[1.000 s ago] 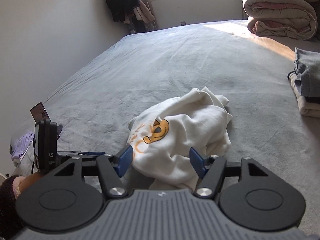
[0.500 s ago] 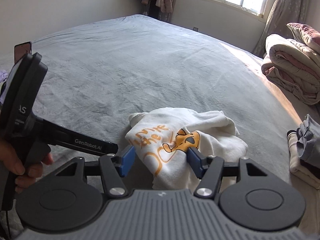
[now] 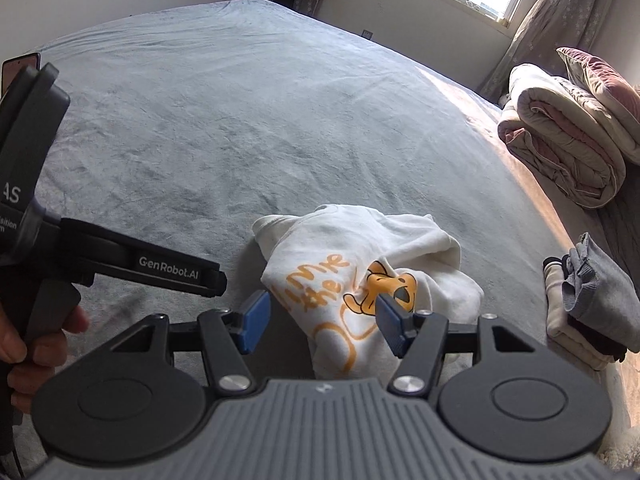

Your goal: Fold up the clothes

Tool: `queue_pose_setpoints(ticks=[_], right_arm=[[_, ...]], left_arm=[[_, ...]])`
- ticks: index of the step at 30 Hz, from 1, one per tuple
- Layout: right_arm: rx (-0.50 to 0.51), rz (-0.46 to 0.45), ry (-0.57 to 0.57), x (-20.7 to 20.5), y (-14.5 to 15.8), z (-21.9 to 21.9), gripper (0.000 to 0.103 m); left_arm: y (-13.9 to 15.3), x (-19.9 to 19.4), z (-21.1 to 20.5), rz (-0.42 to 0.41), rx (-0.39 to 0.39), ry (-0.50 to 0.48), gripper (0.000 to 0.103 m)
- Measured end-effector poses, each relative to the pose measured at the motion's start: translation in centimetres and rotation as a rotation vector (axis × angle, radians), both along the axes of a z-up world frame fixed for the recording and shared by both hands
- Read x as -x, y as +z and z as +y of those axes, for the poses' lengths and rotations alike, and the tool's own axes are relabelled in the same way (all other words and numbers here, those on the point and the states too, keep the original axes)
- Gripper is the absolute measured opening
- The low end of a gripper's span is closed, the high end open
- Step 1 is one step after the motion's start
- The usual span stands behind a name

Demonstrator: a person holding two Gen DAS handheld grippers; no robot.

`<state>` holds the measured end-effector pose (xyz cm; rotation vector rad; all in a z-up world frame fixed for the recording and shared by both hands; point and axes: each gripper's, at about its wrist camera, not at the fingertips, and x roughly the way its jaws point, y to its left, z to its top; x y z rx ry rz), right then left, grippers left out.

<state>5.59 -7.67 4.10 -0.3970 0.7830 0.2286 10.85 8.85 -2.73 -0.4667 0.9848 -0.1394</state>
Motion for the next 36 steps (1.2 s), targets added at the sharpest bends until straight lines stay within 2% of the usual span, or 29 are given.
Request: queue_pose_setpoints(ticks=[3,8,10,12,13,14,17,23,25,28,31,32,34,35,36], right_arm=[[0.023,0.003,-0.008,-0.4,-0.9,0.3,0.063],[-0.043,-0.047,-0.072,-0.8,-1.1,-1.5,0.061],[-0.073,-0.069,-0.099,-0.9,-1.1,-2.3,0.053],[-0.103,-0.091,-0.126,-1.1,-1.2,-3.1,0.025],[-0.118,-0.101,-0.140,-1.1,-1.2,-3.5,0.018],[-0.132,-0.112,-0.154,-1.2,-1.2,-3.9,0.015],[-0.177,-0.144,-0.195,-1.4,-1.3,-5.1,0.014],[-0.349,-0.122,-0.310,-1.5,0.1,-9.7,0.013],[-0.423,-0.108,-0.344,-1.6,0.3,-11.2,0.013],[-0.532,-0.075,-0.392,-1.9,0.3,-13.0,0.013],[-0.598,-0.050,-0.418,-1.9,0.0,-14.3,0.013],[-0.611,-0.042,-0.425,-1.8,-0.1,-14.6,0.013],[-0.640,-0.025,-0.431,-1.8,-0.3,-15.0,0.013],[-0.648,-0.022,-0.431,-1.8,-0.3,-15.0,0.013],[-0.652,-0.022,-0.430,-1.7,-0.2,-15.1,0.013]], left_arm=[[-0.3,0.0,0.0,0.007,0.008,-0.013,0.069],[-0.8,-0.4,0.3,0.030,0.036,-0.009,0.069],[-0.9,-0.6,0.2,0.034,0.043,-0.018,0.069],[-1.2,-0.7,-0.3,0.039,0.063,-0.053,0.069],[-1.2,-0.8,-0.6,0.040,0.069,-0.066,0.069],[-1.3,-0.8,-1.0,0.033,0.071,-0.078,0.069],[-1.5,-1.0,-2.4,0.007,0.075,-0.104,0.069],[-2.5,-1.1,-4.8,-0.095,0.211,-0.133,0.069],[-3.2,-1.3,-5.6,-0.111,0.214,-0.132,0.069],[-4.1,-1.3,-6.4,-0.154,0.231,-0.104,0.075],[-4.3,-1.3,-6.8,-0.194,0.242,-0.090,0.078],[-4.3,-1.4,-7.0,-0.205,0.240,-0.090,0.077],[-4.4,-1.5,-7.4,-0.228,0.236,-0.089,0.065],[-4.6,-1.6,-7.6,-0.229,0.220,-0.090,0.051],[-4.7,-1.7,-7.8,-0.229,0.204,-0.091,0.028]])
